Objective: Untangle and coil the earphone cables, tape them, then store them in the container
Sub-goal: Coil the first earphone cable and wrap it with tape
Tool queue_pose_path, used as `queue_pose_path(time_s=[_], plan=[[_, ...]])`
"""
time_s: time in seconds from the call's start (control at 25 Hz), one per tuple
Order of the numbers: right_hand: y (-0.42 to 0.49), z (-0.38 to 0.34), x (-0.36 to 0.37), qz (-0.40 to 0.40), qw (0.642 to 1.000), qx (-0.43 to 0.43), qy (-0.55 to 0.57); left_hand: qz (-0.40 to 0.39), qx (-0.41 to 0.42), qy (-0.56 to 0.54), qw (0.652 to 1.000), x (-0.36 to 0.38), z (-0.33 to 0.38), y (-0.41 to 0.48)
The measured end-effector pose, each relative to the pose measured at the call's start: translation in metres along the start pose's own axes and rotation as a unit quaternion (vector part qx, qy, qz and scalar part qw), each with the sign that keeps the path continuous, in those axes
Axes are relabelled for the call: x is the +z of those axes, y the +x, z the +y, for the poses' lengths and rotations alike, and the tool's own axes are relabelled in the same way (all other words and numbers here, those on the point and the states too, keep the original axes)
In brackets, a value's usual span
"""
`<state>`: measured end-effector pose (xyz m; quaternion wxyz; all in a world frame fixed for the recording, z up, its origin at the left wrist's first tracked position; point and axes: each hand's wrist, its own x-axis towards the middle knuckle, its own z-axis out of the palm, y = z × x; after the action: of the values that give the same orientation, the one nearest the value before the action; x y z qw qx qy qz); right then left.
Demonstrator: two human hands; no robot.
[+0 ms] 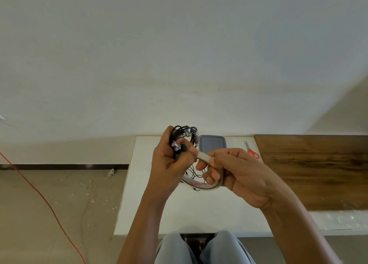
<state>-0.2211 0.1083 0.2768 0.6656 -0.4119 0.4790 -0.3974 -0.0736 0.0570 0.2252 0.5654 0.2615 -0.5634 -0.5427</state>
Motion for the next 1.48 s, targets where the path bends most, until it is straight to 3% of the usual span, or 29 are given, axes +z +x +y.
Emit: queue_pose_path(time_s=[0.56,0.84,1.08,1.36,1.48], plan=[[-0.002,0.005,0.000,-0.033,0.999,0.013,0.036,-0.003,0.001,-0.021,1.000,0.000,0.002,-0.004],[-0.005,-0.001,0.007,0.029,0.999,0.017,-0.007,0.005,0.005,-0.002,1.000,0.000,0.005,-0.007],[-0.010,-0.002,0.001,-0.016,1.000,0.016,-0.020,-0.001,0.007,-0.024,1.000,0.007,0.011,-0.009],[-0.024,-0.011,0.004,-0.003,0.999,-0.025,-0.019,0.000,0.020,-0.023,1.000,0.013,0.025,-0.005],[-0.032,-0.020,0.010,0.033,0.996,-0.055,-0.068,-0.012,0.035,-0.019,0.999,0.018,0.038,-0.005]])
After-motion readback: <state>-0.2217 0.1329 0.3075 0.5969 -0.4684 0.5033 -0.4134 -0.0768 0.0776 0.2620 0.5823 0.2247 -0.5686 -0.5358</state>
